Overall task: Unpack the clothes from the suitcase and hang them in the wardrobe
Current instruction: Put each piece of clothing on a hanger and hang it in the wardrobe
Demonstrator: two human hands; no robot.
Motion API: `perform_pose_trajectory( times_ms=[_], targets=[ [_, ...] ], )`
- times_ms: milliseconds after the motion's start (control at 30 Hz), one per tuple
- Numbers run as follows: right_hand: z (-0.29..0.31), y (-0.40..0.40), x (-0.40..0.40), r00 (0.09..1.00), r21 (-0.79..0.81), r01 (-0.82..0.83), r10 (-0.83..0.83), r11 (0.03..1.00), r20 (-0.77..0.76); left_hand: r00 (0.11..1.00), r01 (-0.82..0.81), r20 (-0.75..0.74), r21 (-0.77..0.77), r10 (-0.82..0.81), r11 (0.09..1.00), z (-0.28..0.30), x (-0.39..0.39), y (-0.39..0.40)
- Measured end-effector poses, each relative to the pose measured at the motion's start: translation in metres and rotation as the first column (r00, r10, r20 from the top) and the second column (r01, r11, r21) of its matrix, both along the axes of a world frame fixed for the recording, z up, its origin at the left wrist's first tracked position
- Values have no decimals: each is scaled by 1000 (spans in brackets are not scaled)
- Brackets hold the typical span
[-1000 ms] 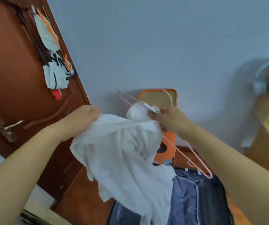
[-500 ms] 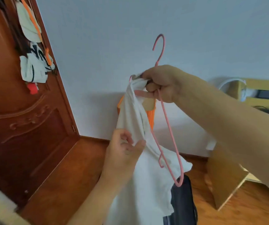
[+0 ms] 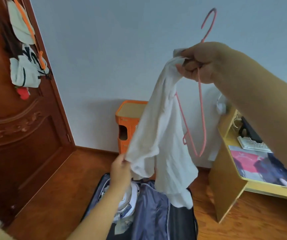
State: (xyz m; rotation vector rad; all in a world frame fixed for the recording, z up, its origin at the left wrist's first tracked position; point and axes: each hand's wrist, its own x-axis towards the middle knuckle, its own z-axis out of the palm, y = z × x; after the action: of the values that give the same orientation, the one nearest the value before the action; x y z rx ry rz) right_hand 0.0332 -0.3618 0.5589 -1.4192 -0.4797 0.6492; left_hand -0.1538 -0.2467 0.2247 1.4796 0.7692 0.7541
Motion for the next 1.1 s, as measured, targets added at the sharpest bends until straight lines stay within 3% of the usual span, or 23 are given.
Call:
perform_pose_trajectory(
  times_ms=[67,133,200,267,367,467,533,600,733,833,900,1000,1100],
  targets=[
    [-10,-10,22,988,-19,119,-117,993,104,972,-109,168,-299,165,948,21,-8,30],
    [-31,-20,44,966,-36,211,-202,977,163,946,-124,246,-321,210,939,51,-21,58],
    [-60,-27,63,954,-89,258,-239,962,181,969,-107,204,-179,143,978,87,-32,79],
    [-93,-31,74,926,-223,316,-250,922,282,998,-1,70,8,0,1000,120,-34,93],
    [-134,-29,59,835,-391,380,-129,838,535,977,160,-196,383,-89,910,164,-14,86],
    [-159,-17,3,876,-302,102,59,948,479,921,329,-373,585,-114,742,184,18,55],
    [-175,-6,-44,872,-282,-142,254,949,418,871,438,-472,618,-137,653,185,33,37],
    [-197,10,-66,877,-297,-128,248,946,411,849,481,-504,619,-156,621,179,34,25],
    [-213,17,-71,897,-288,18,112,957,427,867,469,-444,571,-227,673,160,2,26],
    [-199,13,-62,870,-318,46,118,947,479,851,434,-501,505,-156,746,123,-43,42],
    [-185,12,-52,867,-321,82,92,943,489,881,357,-457,479,-120,802,98,-79,44],
    [-168,12,-39,896,-355,70,98,932,432,901,330,-429,570,-70,753,75,-115,35],
    [-164,12,-28,912,-400,32,137,916,386,900,309,-430,519,-69,797,78,-117,28]
  ],
)
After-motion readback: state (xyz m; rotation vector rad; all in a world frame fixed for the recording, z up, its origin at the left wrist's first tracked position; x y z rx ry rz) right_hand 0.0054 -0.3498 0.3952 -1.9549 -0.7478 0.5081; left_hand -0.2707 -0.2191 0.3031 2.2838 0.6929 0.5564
